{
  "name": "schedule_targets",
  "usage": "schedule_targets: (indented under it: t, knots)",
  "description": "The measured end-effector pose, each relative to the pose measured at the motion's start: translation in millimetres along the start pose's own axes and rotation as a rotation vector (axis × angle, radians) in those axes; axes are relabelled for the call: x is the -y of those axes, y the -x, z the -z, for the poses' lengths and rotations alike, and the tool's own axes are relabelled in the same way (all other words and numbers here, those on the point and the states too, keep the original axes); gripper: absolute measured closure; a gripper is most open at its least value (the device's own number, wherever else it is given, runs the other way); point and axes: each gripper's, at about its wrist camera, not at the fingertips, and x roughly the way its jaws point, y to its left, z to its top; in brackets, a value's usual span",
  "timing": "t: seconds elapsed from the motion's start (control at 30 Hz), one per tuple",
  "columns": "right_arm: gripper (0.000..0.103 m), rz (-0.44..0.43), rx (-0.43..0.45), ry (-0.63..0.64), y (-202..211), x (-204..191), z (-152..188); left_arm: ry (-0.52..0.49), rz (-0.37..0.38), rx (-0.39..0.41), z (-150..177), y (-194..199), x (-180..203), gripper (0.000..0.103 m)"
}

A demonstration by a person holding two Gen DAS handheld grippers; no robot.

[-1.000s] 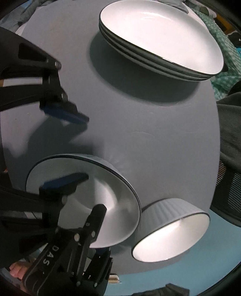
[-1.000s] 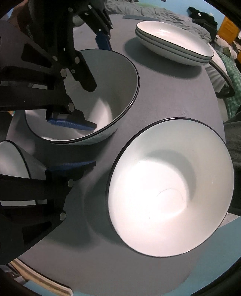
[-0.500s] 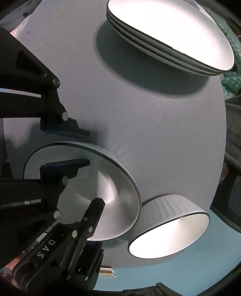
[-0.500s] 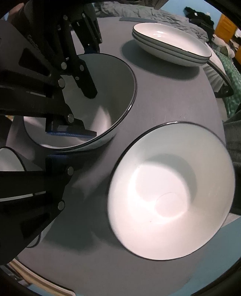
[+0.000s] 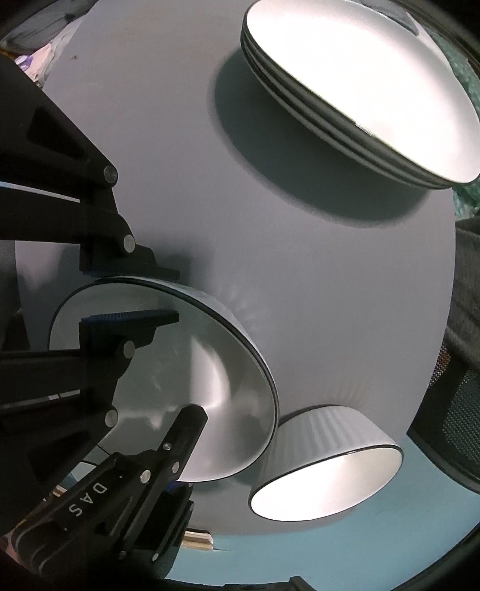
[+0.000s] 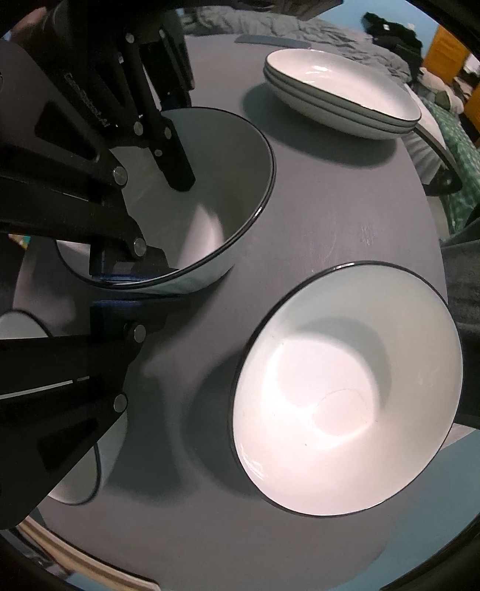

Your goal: Organize plates and bowls

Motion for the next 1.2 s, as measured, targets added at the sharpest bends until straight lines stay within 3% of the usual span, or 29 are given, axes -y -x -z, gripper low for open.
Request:
schedule_targets:
  t: [0.2, 0.6, 0.87, 1.2]
  knots:
    - [0.095, -0.003, 0.015, -0.013, 15.0, 0.9, 0.3, 0.001, 0.008, 0.005, -6.0, 3.8, 5.9, 0.089]
    - [0.096, 0.005, 0.081, -0.033, 80.1, 21.6, -5.1, -0.096, 0.014, 0.1, -25.6, 62.9, 30.4, 0.089]
    - [0.095, 0.037, 0.143, -0.049, 86.5, 8.6, -11.0, -0.139, 0.044, 0.138, -57.8, 74.7, 54.5, 0.089]
    - [0.096, 0.056, 0.17, -0.104, 94.9, 39.7, -40.1, -0.188, 0.041, 0.139, -92.9, 65.2, 84.9, 0.089]
